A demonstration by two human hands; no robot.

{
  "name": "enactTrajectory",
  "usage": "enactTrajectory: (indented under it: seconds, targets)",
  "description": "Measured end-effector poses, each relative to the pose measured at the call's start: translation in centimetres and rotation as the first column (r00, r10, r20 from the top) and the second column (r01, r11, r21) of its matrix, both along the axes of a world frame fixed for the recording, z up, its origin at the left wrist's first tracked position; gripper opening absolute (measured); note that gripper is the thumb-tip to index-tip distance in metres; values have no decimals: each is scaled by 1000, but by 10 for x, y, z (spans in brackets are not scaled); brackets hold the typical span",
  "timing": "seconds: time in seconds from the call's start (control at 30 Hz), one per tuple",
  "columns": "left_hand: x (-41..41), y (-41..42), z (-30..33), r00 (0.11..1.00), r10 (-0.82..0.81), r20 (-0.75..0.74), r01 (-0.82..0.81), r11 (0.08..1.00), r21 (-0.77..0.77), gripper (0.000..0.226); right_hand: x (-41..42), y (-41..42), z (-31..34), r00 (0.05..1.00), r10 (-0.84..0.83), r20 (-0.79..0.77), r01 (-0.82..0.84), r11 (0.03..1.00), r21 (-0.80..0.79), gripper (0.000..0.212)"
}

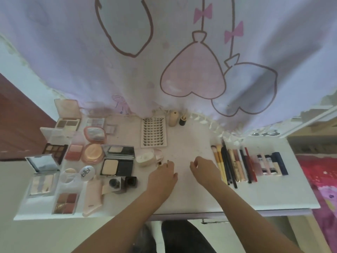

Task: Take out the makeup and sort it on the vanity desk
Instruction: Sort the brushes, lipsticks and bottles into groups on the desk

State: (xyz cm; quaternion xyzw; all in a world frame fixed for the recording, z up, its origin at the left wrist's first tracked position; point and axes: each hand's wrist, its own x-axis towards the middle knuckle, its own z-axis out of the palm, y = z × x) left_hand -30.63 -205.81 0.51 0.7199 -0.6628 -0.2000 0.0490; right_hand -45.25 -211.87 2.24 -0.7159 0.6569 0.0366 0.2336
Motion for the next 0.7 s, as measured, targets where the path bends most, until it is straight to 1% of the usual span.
enactTrajectory:
  seconds: [0.07, 0.13, 0.2, 0.27, 0.33, 0.4, 0.47, 0.57, 0.7]
  targets:
    - [-25, -12, 10, 995, -87, -58, 84, 994, -63, 28, -31, -17, 10, 997, -57, -43, 55, 998, -30, 24]
    - [-54, -27, 15, 983, -135, -127, 127, 990, -68, 23, -59, -32, 14, 993, -90, -75, 87, 996, -36, 26]
    - [-83, -47, 13, 975, -126, -184, 122, 992, -33, 23, -77, -47, 11, 991, -83, -107, 81, 997, -17, 29]
    - [-109, -67, 7, 975, -65, -211, 72, 997, 29, 24, -88, -60, 3, 989, -56, -138, 57, 998, 10, 27]
    - [-129, -85, -2, 980, 33, -195, -15, 995, 95, 27, -93, -68, -6, 986, -3, -167, 5, 1000, 12, 26]
    - [-143, -98, -10, 985, 104, -136, -83, 985, 152, 31, -96, -72, -14, 981, 104, -165, -109, 994, -18, 25]
    - [-150, -103, -15, 986, 149, -80, -131, 972, 196, 30, -100, -75, -20, 968, 215, -132, -221, 975, -34, 28]
    - [-149, -103, -18, 972, 229, -62, -209, 950, 232, 23, -101, -81, -24, 957, 268, -107, -270, 963, -2, 30]
    - [-144, -99, -15, 967, 252, -45, -232, 937, 260, 27, -99, -85, -22, 938, 327, -114, -325, 945, 35, 22]
